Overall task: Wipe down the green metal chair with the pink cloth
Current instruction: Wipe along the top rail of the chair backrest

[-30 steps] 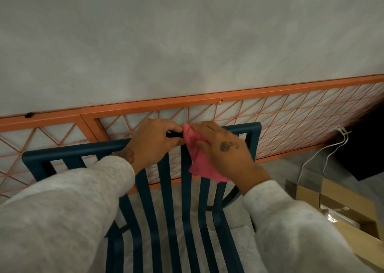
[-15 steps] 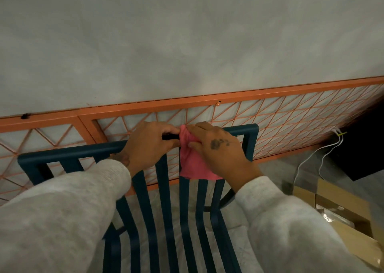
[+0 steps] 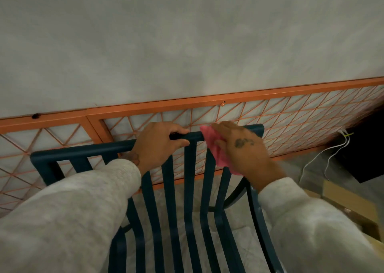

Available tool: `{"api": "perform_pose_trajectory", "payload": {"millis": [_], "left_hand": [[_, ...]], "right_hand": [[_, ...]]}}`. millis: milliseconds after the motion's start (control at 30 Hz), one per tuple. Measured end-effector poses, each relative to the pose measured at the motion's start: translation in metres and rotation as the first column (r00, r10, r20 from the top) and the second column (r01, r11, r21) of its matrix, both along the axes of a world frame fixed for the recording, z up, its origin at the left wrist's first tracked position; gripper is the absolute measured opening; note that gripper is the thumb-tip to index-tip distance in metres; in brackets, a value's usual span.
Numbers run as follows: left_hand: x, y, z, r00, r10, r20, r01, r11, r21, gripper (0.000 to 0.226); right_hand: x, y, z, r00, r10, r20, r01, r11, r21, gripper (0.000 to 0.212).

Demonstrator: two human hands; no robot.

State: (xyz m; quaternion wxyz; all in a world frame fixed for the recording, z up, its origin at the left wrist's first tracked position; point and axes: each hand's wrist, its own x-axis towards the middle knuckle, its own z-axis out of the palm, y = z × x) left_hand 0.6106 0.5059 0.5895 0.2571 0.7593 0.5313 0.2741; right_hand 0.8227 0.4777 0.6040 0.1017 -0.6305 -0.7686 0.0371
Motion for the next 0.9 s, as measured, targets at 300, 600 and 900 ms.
{"api": "perform_pose_trajectory", "payload": {"millis": [300, 600, 900], "left_hand": [[0.0, 0.0, -0.002, 1.0, 0.018, -0.024, -0.017, 1.0, 0.019, 0.032], [0.0, -0.001, -0.001, 1.0, 0.016, -0.026, -0.016, 1.0, 0.009, 0.033], [-0.016, 0.003, 0.011, 0.991, -0.088, -0.104, 0.08, 0.994, -0.074, 0.036]], "right_hand": [[0.007, -0.001, -0.006, 1.0, 0.006, 0.007, -0.006, 1.0, -0.004, 0.041], [0.035, 0.002, 0.004, 0.994, -0.114, -0.003, 0.114, 0.994, -0.004, 0.035], [-0.038, -0.003, 0.021, 0.996, 0.088, -0.017, -0.089, 0.978, -0.188, 0.046]]}}
